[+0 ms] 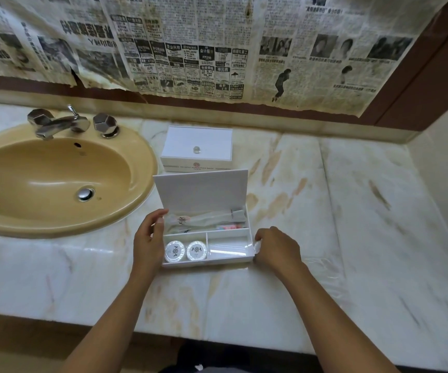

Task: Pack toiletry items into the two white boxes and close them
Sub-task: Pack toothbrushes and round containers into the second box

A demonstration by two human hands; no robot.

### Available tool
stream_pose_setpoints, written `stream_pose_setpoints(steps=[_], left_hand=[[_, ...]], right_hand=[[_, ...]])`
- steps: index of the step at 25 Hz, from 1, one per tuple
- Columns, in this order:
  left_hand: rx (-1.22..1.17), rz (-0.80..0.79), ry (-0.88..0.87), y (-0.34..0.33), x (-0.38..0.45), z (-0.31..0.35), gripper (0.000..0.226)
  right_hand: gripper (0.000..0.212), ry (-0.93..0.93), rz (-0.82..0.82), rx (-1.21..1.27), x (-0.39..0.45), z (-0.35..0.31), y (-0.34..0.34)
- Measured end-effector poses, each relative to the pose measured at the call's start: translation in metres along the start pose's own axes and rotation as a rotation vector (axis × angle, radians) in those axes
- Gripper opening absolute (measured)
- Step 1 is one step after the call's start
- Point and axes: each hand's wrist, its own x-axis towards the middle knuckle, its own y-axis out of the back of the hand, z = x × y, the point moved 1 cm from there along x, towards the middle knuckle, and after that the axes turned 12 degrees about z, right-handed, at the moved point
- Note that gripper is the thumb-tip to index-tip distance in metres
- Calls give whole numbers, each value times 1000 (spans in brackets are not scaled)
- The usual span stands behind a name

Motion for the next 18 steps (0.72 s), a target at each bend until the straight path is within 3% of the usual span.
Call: stream_pose_setpoints(steps=[4, 10, 15, 18], left_hand=[[-17, 2, 11, 0, 0, 0, 25], [-41, -9, 18, 1, 1, -1, 27], [-51, -9, 27, 2, 1, -1, 28], [-61, -6, 32, 3, 0, -1, 28]], right_hand=[[30, -13, 33, 21, 1, 2, 7], [46, -15, 187, 100, 1, -11, 40], [32, 97, 311, 149, -8, -45, 66], [34, 236, 301, 156, -18, -77, 61]])
